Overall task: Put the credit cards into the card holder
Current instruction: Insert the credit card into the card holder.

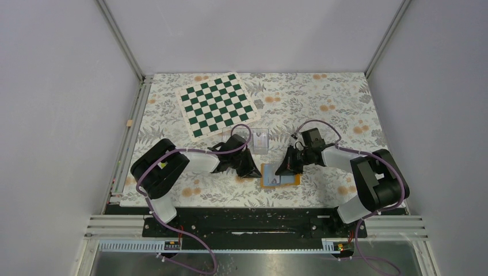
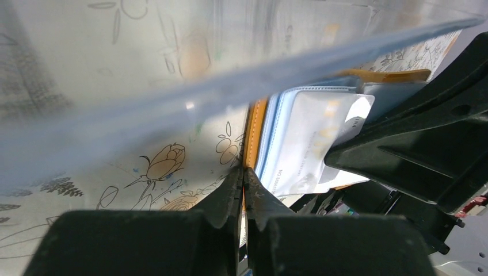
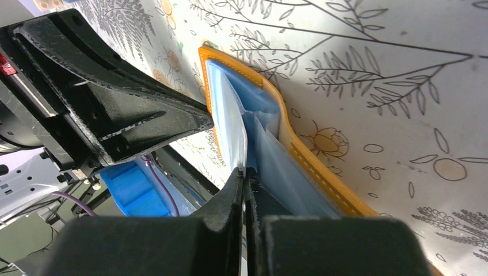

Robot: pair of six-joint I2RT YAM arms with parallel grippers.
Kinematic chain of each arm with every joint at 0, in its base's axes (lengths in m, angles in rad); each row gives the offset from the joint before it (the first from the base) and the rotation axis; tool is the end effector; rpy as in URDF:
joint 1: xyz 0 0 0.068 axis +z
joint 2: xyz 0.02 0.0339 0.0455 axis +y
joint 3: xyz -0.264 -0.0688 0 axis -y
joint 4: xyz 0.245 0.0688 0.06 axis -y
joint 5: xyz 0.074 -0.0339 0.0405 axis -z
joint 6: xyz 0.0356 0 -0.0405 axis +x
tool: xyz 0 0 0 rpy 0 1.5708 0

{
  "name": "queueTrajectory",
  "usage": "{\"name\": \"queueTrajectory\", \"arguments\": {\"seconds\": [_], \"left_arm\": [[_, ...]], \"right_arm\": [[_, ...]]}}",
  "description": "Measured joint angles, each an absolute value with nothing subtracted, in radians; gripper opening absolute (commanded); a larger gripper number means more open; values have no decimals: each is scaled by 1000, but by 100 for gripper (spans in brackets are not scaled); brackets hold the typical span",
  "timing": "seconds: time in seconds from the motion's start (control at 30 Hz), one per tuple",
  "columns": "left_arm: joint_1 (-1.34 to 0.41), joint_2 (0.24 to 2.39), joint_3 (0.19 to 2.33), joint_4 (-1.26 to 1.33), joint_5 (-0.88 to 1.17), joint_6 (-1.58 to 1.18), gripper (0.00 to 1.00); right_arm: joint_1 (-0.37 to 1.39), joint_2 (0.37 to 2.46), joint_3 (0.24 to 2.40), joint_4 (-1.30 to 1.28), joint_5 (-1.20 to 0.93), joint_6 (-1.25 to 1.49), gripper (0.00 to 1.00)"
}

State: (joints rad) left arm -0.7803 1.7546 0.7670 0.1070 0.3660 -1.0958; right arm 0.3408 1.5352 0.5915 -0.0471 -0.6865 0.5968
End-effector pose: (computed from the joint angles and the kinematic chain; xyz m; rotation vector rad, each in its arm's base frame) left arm 0.2196 -0.2353 0.1189 -0.2562 2.7978 -1.1194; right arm 0.2362 0.1077 0.1292 0.0585 2.6905 1.2140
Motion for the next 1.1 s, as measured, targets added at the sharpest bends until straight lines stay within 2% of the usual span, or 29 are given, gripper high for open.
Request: {"name": "queueTrajectory", "arguments": {"seconds": [0.33,0.53,1.1], "left_arm": [[-780,1755,772,96,364,-1096,4],[-782,1755,779,81,363,-1097,4],[-809,1699,761,7,314,-1108,4]], "right_arm": [[369,1542,658,-202,-661,534,27],[399,1555,661,-251,-645,519,38],[447,1591,670,-135,-661,610,55]]}}
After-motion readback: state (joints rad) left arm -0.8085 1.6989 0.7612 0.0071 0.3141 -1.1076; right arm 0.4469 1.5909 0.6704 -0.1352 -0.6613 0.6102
